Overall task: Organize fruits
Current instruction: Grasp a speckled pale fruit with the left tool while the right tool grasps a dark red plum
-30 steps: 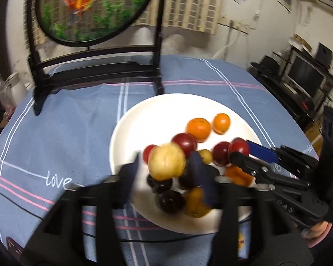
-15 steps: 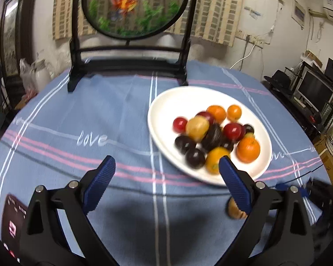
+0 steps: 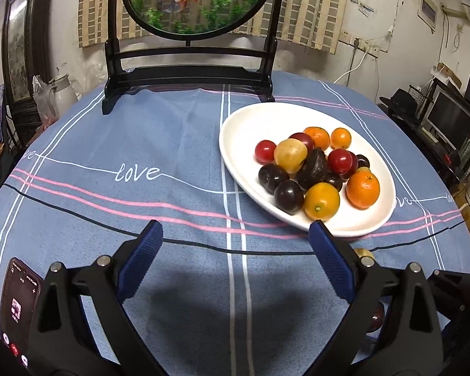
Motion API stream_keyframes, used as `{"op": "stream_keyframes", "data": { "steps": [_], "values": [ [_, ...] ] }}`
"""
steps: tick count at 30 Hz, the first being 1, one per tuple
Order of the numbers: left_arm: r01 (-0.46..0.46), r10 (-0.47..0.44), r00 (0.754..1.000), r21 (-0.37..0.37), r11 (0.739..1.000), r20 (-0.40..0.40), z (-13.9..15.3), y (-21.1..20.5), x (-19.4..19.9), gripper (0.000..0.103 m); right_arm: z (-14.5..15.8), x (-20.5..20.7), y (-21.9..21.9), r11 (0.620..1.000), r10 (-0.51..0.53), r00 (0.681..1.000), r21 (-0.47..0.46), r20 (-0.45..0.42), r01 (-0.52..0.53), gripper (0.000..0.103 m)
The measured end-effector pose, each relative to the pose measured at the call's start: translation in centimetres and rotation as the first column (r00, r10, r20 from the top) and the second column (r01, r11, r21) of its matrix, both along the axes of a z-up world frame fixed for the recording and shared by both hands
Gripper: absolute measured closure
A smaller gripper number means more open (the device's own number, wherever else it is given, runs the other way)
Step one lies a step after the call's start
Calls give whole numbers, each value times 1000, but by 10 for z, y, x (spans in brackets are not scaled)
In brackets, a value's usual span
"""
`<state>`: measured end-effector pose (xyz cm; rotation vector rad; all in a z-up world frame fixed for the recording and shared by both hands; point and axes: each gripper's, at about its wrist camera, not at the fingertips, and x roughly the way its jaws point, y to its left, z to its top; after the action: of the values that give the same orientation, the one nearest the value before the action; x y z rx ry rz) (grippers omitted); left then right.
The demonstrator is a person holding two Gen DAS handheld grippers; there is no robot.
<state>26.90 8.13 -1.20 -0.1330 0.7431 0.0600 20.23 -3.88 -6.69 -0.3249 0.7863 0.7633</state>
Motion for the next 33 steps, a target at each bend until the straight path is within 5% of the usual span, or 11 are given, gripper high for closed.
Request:
{"op": "stream_keyframes", "data": {
  "steps": [7, 13, 19, 23, 27, 33],
  "values": [
    [-1, 1, 1000, 2, 1000, 7, 2, 0, -1, 7, -4, 2, 1, 1000, -1, 1000, -16, -4, 1, 71],
    [11, -11, 1000, -10, 1000, 4, 2, -2, -3, 7, 15, 13, -27, 992, -64, 997, 109, -47, 69, 71],
    [209, -209, 978, -39, 977, -5, 2, -35, -11, 8, 30, 34, -75, 943, -222, 970, 231, -100, 240, 71],
    [355, -353, 935, 43, 934, -35, -9, -79, -18, 16, 30, 37, -87, 926, -246, 959, 259, -140, 275, 71],
    [411, -404, 911, 93, 907, -79, -21, -109, -14, 28, 29, 35, -85, 927, -238, 960, 258, -149, 270, 71],
    [386, -374, 919, 98, 917, -127, -32, -119, 5, 35, 29, 35, -82, 931, -219, 963, 263, -156, 254, 71]
  ]
}}
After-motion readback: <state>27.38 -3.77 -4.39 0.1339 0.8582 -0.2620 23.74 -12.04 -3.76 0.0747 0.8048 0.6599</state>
